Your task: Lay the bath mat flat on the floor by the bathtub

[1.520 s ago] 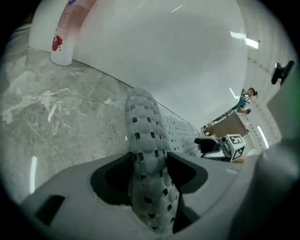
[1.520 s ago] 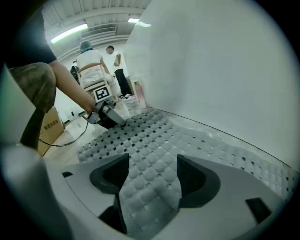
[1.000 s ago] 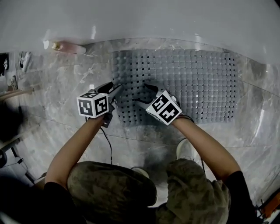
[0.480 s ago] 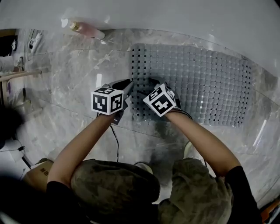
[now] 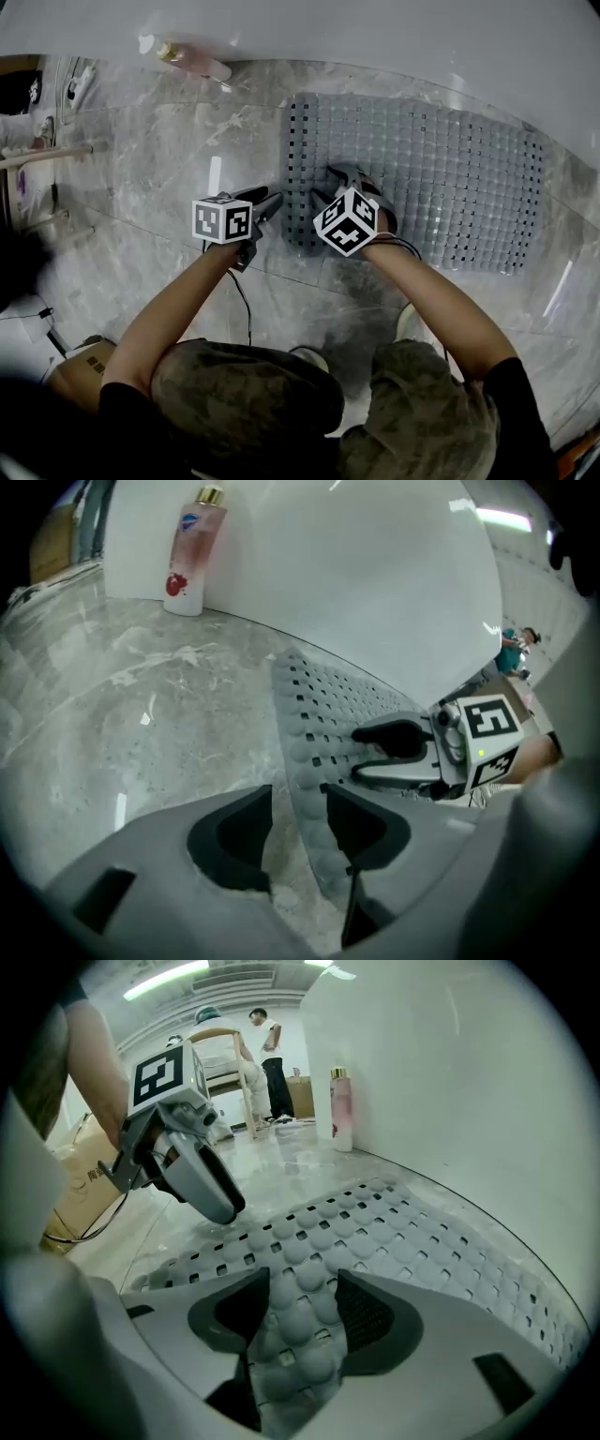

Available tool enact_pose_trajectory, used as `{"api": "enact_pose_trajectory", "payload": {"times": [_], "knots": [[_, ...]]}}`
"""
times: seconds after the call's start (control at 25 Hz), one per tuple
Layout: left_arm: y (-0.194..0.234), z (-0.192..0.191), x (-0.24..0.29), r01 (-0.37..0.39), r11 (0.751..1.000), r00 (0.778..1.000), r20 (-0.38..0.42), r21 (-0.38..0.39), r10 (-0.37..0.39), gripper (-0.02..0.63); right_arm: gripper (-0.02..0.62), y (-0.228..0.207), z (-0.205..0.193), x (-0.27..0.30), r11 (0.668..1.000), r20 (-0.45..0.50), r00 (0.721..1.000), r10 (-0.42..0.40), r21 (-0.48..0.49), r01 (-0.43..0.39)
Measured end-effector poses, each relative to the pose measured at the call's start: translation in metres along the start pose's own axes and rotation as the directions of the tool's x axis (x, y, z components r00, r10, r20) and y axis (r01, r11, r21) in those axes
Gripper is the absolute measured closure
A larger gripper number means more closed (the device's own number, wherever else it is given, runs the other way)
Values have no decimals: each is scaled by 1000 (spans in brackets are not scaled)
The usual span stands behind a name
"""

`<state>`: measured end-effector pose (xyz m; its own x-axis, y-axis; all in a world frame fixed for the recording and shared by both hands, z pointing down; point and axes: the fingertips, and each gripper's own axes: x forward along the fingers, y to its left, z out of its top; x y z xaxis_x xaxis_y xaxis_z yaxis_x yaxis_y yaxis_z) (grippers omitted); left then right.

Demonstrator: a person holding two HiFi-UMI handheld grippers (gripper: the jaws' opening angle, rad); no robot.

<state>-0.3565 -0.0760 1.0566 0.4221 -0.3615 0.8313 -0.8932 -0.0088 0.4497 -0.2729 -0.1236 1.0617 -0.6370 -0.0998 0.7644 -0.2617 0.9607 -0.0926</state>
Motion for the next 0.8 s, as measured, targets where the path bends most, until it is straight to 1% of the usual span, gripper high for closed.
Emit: {"api": "enact_pose_trajectory", "payload": {"times": [0.08, 0.16, 0.24, 0.28, 0.32, 0.36, 0.4, 0.44, 0.48, 0.52, 0.56, 0.64, 0.72, 0.8], "knots": [[-8, -8, 5, 2, 996, 999, -52, 85, 3, 402, 382, 1, -1, -1, 1000, 12, 1000, 14, 8, -14], [-13, -12, 7, -10, 983, 997, -77, 183, 25, 380, 382, 1, 1, -3, 1000, 31, 999, 17, 9, -17], [-19, -9, 6, -25, 964, 997, -60, 264, 42, 374, 377, -1, 3, -8, 999, 60, 998, 21, 32, -23], [-24, -7, 5, -23, 949, 998, -49, 313, 40, 376, 377, -6, 2, -14, 998, 72, 997, 20, 61, -25], [-31, -7, 6, -13, 924, 998, -50, 383, 35, 374, 377, -13, -2, -22, 995, 77, 997, 15, 99, -23], [-38, -13, 8, 0, 882, 997, -67, 472, 35, 373, 377, -22, -8, -32, 990, 80, 997, 5, 139, -16], [-44, -22, 11, 14, 829, 995, -90, 559, 44, 359, 377, -32, -18, -45, 984, 83, 996, -11, 176, -4], [-49, -31, 14, 27, 780, 992, -110, 625, 54, 353, 377, -46, -29, -61, 978, 91, 995, -39, 207, 19], [-52, -37, 15, 35, 746, 991, -121, 665, 61, 347, 377, -62, -41, -80, 971, 101, 992, -81, 231, 56], [-52, -40, 16, 36, 731, 990, -125, 681, 67, 341, 377, -83, -56, -102, 962, 109, 984, -138, 250, 107], [-50, -41, 16, 32, 733, 989, -125, 680, 73, 341, 377, -104, -73, -125, 951, 108, 974, -201, 262, 168], [-45, -41, 20, 24, 758, 990, -123, 651, 74, 341, 370, -139, -117, -174, 924, 65, 949, -308, 259, 282], [-45, -37, 26, 31, 777, 990, -128, 629, 65, 339, 370, -150, -165, -217, 910, -7, 936, -352, 230, 345], [-44, -30, 28, 23, 790, 990, -126, 613, 69, 348, 359, -144, -209, -240, 905, -71, 933, -352, 229, 359]]}}
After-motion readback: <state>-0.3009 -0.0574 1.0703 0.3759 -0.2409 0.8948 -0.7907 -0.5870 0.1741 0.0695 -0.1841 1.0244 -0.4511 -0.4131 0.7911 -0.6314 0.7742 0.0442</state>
